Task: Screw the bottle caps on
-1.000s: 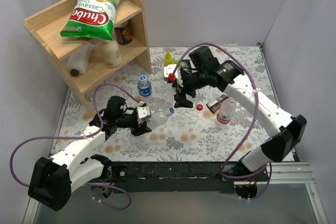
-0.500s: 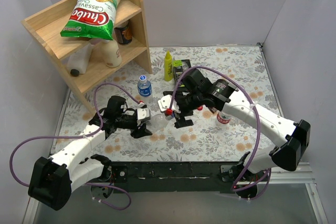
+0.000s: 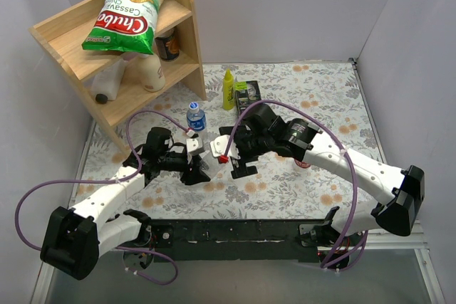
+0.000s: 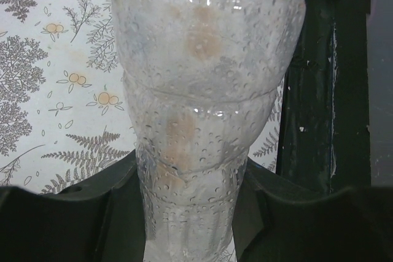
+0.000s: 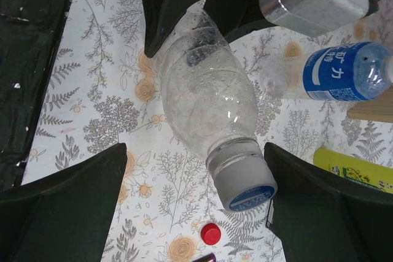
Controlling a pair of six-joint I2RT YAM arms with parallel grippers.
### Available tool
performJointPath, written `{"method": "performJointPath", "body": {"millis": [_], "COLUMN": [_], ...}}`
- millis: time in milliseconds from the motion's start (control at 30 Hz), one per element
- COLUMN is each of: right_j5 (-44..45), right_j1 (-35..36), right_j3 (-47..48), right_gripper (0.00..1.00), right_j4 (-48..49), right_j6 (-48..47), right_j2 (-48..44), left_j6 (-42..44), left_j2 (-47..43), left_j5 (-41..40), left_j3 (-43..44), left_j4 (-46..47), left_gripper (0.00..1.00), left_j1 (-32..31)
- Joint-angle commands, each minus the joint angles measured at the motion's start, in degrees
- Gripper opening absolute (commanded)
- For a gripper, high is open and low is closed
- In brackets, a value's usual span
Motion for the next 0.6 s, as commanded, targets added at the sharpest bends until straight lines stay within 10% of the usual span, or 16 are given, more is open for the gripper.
{"method": "performJointPath", "body": {"millis": [0, 567], "right_j5": [1.48, 4.82], "right_j1": [0.71, 0.71], "right_j3": [-1.67, -3.35], "right_gripper": [0.98, 0.98], "right_j4": [1.87, 1.08], "right_j6": [2.29, 5.28], "right_j2": [-2.47, -2.48], "left_j6": [-4.66, -9.42], "left_j2": [-0.11, -1.08], "left_j5": [1.61, 3.81], "left_j3": [0.74, 0.13], "left_j4": [4.78, 8.56], "left_gripper": [0.00, 0.00], "left_j1": [0.81, 3.36]}}
